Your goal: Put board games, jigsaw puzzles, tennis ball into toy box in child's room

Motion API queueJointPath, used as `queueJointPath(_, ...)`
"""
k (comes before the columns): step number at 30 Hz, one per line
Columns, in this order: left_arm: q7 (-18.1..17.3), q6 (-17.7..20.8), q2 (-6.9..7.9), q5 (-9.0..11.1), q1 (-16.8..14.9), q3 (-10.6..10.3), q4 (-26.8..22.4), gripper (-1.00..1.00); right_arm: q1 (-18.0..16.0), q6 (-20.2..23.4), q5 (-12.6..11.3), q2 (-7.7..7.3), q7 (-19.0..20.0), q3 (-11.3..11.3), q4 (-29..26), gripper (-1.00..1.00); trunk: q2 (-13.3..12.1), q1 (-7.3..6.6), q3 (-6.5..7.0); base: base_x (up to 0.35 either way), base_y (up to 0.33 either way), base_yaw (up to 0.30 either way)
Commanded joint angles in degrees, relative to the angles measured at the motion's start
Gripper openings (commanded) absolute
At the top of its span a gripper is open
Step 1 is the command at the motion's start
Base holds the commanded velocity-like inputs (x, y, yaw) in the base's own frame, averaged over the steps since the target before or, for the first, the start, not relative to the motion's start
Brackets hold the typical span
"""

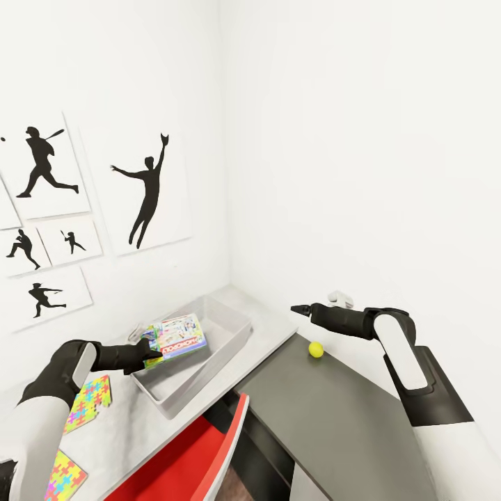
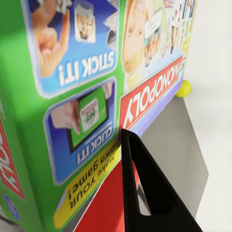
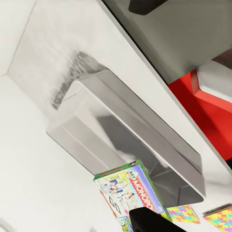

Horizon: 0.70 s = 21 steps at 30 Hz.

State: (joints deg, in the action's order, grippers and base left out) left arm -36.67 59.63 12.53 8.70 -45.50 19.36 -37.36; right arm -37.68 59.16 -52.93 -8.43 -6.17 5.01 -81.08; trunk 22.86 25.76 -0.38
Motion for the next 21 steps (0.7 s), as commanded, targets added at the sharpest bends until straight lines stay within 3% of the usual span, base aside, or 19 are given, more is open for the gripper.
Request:
queueJointPath(1, 0.1, 0.4, -0.06, 0.2, 0.0, 0.1, 0.0, -1.00, 0.0, 0.1, -0.6, -0.03, -0.6, 0.1, 0.0, 1.00, 0.1, 0.03, -0.04, 0.000, 0.000, 0.000)
queueJointPath(21, 0.7, 0.4, -0.21, 0.3, 0.0, 0.1, 0.0, -1.00, 0.0, 0.1, -0.6, -0.16, -0.6, 0.0, 0.0, 1.00, 0.1, 0.03, -0.04, 0.000, 0.000, 0.000)
